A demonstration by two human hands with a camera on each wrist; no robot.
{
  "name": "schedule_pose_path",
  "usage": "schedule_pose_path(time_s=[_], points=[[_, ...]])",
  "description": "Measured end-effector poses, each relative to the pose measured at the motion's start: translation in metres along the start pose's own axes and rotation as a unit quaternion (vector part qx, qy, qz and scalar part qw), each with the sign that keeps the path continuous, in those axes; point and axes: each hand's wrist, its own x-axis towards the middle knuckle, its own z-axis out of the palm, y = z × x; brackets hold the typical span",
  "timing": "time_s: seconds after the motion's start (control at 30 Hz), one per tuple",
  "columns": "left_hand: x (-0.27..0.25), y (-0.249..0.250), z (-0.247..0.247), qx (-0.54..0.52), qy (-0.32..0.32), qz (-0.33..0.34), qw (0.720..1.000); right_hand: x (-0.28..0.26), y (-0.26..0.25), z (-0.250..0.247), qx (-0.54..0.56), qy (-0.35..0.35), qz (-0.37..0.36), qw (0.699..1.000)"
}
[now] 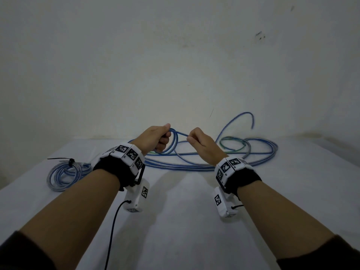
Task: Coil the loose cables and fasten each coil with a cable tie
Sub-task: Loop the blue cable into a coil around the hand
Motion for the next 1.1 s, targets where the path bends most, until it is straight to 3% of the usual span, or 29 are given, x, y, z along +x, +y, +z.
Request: schedule_pose_path(time_s=[0.1,0.27,0.5,0.6,0.7,0.77,0.8,0.93,1.03,1.1], points=[[-0.001,0.002,-0.003,0.005,0.022,0.002,1.000,-0.002,0.004,-0.003,-0.021,0.019,0.005,1.000],[-0.002,0.002,0.003,0.049,-0.007,-0.008,0.999,0.008,0.006,-0.005,-0.066,0.037,-0.033,0.997],[0.000,0.003,-0.007,-0.084,0.027,0.001,0.996,0.003,0.018,-0.009,0.018,0.064,0.047,0.997],[0.000,0.004,-0.012,-0.115,0.034,0.008,0.993,0.001,0.025,-0.009,0.028,0.109,0.079,0.991],[0.001,0.003,-0.010,-0.132,0.017,0.005,0.991,0.002,0.032,-0.010,-0.075,0.205,0.097,0.971],[0.000,0.002,-0.009,-0.122,0.003,0.010,0.992,0.003,0.034,-0.012,-0.208,0.235,0.121,0.942],[0.000,0.002,-0.008,-0.121,-0.003,0.013,0.993,0.004,0.033,-0.013,-0.223,0.241,0.141,0.934],[0.000,0.003,-0.005,-0.127,-0.024,0.018,0.991,0.013,0.019,-0.017,-0.090,0.280,0.226,0.928],[-0.002,0.003,-0.002,-0.111,-0.050,0.029,0.992,0.012,0.013,-0.015,0.013,0.301,0.190,0.934],[-0.003,0.004,0.000,-0.101,-0.068,0.038,0.992,0.011,0.013,-0.016,0.003,0.301,0.163,0.939]])
